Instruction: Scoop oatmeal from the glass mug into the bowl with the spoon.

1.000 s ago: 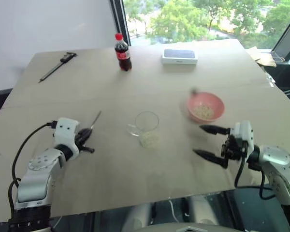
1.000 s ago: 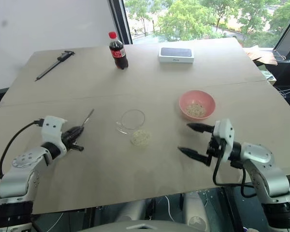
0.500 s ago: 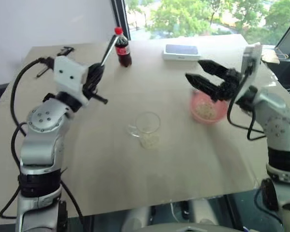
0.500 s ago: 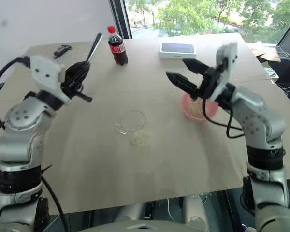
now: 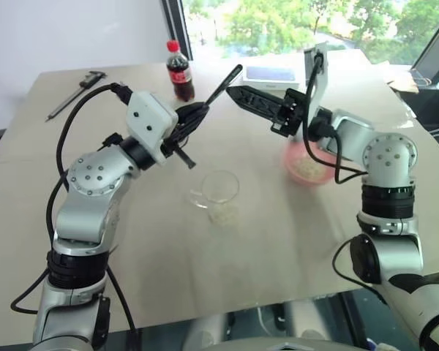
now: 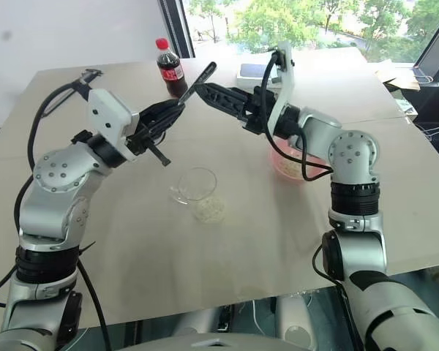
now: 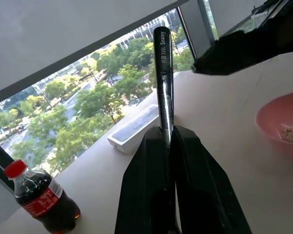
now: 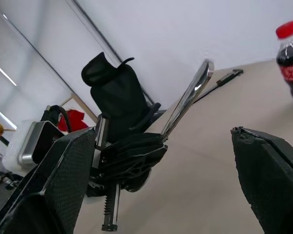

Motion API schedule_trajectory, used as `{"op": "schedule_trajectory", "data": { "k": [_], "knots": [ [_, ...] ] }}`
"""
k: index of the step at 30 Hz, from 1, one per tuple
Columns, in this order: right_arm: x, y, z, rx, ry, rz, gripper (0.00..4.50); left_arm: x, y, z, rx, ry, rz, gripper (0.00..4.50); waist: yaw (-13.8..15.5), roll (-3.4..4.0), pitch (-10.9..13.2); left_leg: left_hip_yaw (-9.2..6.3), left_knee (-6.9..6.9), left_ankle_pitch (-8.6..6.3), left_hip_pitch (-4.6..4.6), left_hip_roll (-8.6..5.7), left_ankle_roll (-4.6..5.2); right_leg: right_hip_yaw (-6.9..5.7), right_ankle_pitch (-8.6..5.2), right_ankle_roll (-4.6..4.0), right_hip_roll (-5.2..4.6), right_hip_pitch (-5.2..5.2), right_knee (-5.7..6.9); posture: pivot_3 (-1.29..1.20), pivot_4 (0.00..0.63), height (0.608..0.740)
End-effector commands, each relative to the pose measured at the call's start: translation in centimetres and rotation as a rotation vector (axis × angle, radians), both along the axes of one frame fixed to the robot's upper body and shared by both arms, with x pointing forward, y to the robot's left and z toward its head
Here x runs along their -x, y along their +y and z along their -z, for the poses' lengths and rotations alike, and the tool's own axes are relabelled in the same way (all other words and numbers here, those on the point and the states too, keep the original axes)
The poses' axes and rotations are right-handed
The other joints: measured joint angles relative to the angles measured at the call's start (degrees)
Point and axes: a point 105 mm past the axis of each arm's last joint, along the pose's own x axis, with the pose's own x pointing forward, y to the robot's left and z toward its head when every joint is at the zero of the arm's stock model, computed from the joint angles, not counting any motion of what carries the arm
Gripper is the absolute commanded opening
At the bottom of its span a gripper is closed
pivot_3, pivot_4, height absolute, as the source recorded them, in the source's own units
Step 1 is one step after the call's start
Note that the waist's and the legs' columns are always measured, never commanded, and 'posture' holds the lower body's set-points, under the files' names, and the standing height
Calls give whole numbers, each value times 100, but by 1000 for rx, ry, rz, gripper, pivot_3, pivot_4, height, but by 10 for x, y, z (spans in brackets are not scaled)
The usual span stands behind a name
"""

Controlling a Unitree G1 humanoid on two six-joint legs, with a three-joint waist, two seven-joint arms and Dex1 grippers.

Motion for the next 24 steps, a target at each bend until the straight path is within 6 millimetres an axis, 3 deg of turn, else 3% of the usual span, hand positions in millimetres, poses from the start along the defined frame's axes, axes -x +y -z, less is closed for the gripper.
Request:
{"op": "schedule_trajectory", "data": {
  "k": [1, 7, 9, 10, 11, 20, 24],
  "knots": [
    [9, 13, -26, -62, -74, -44, 4500, 6, -8, -8, -8, -52, 40, 20, -11, 0, 0, 2, 1, 0, 3, 0, 0, 2, 0, 0, 1, -1, 4, 0, 150, 740],
    [6, 23, -24, -77, -75, -45, 4500, 6, -11, 0, -40, -16, 66, 20, -18, 0, 0, 3, 7, 3, 10, 0, -4, 4, 0, -1, 3, -2, 25, 0, 150, 740],
    [5, 24, -23, -79, -76, -38, 3939, 5, -13, 1, -44, -9, 70, 0, -18, 0, 0, 3, 9, 4, 12, -1, -4, 5, -1, -1, 3, -2, 31, 0, 150, 740],
    [4, 24, -22, -75, -77, -33, 3863, 5, -13, 2, -44, -8, 72, 0, -18, 0, 0, 3, 10, 4, 12, -1, -4, 5, -1, -1, 3, -2, 33, 0, 150, 740],
    [3, 23, -22, -72, -77, -29, 3272, 5, -14, 2, -44, -7, 75, 0, -21, 0, 0, 2, 10, 4, 12, -1, -5, 5, -1, -1, 3, -2, 33, 0, 150, 740],
    [-3, 21, -19, -57, -87, 6, 59, 2, -12, 4, -37, 15, 58, 0, -26, 0, 0, 3, 10, 5, 12, -2, -6, 6, -1, -1, 4, -3, 35, 0, 150, 740],
    [-4, 21, -16, -46, -79, 11, 59, -1, -7, 3, -49, 14, 27, 0, -30, 1, 0, 3, 10, 5, 13, -2, -6, 8, -1, -1, 4, -3, 36, 0, 150, 740]
  ]
}}
